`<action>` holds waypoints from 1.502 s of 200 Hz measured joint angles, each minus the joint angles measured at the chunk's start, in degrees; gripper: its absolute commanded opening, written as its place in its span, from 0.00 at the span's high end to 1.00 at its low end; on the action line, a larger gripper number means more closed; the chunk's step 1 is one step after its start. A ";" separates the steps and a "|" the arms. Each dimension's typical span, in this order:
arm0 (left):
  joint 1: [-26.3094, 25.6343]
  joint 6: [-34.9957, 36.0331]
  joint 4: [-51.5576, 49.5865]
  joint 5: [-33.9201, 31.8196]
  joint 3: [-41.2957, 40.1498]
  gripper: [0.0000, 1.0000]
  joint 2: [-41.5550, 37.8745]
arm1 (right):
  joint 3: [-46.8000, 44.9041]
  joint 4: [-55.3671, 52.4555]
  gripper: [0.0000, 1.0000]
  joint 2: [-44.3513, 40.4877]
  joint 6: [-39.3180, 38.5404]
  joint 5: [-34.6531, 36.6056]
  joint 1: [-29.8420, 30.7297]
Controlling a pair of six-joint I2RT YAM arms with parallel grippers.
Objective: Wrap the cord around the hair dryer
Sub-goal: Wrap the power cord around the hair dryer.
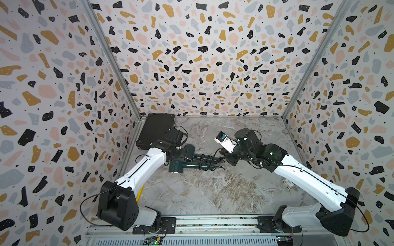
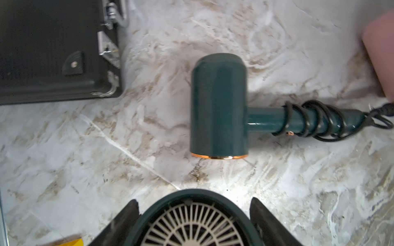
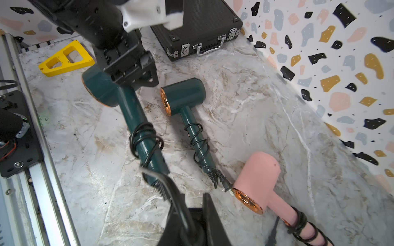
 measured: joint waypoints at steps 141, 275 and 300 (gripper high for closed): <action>-4.13 -3.72 13.55 30.27 -10.40 1.00 -16.68 | 3.28 -0.72 1.00 6.25 -2.29 -13.49 -8.61; -3.43 -35.04 38.40 10.32 -25.51 1.00 -24.70 | -26.67 24.48 1.00 -2.03 12.57 -20.31 -13.29; -3.54 -39.28 38.03 5.88 -27.71 1.00 -24.74 | -34.40 35.67 1.00 -2.78 18.12 -20.96 -13.18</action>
